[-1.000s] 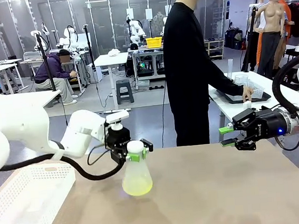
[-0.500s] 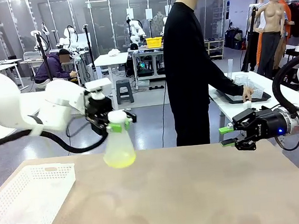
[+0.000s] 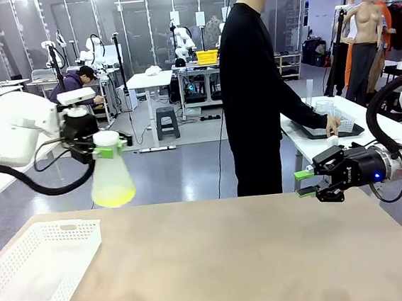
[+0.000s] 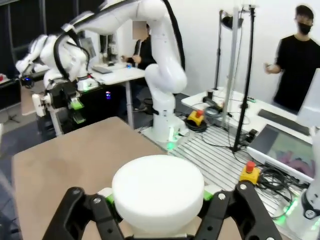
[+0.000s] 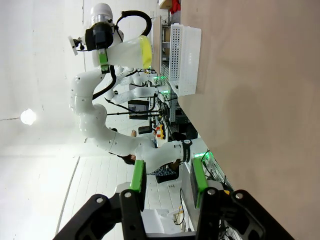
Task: Prepare the solutions needed for the experiment.
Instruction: When the human places the Big flask in the center of the table, pick up the Big flask and place it in the left Organizing basket.
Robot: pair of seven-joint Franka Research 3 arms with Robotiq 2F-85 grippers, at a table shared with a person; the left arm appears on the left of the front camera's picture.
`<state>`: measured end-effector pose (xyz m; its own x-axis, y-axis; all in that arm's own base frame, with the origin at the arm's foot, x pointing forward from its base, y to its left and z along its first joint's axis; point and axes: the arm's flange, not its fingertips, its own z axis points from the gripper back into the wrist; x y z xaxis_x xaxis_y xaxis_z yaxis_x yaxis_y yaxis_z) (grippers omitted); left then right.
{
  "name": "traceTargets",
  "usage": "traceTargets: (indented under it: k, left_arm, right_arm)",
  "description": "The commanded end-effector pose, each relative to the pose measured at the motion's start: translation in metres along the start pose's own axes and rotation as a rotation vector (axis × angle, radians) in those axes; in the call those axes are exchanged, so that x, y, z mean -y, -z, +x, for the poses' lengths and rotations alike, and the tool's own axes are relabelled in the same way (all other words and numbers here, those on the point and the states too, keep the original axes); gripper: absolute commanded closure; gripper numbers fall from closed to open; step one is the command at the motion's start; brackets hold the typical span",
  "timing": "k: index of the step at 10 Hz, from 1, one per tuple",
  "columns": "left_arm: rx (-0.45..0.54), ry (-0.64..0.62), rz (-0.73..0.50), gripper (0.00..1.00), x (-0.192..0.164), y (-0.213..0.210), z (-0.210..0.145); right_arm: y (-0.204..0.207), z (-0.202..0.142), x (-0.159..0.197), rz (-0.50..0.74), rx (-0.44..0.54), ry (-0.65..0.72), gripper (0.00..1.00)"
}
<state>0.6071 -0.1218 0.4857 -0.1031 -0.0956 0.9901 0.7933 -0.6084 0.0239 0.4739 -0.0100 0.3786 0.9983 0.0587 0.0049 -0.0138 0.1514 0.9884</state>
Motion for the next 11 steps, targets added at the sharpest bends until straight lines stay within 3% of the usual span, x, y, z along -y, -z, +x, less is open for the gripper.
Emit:
traceTargets:
  k: [1, 3, 7, 11]
  left_arm:
    - [0.093, 0.047, 0.126, 1.0, 0.04, -0.036, -0.004]
    - [0.145, 0.086, 0.236, 1.0, 0.08, -0.083, -0.021]
    - [0.216, 0.047, 0.42, 1.0, 0.141, -0.143, -0.057]
    - [0.183, 0.049, 0.453, 1.0, 0.163, -0.151, -0.103]
  right_arm:
    - [0.0, 0.0, -0.001, -0.009, -0.009, 0.001, 0.53]
    - [0.0, 0.0, -0.001, -0.009, -0.009, 0.001, 0.53]
    - [0.0, 0.0, -0.001, -0.009, -0.009, 0.001, 0.53]
    - [0.0, 0.0, -0.001, -0.009, -0.009, 0.001, 0.53]
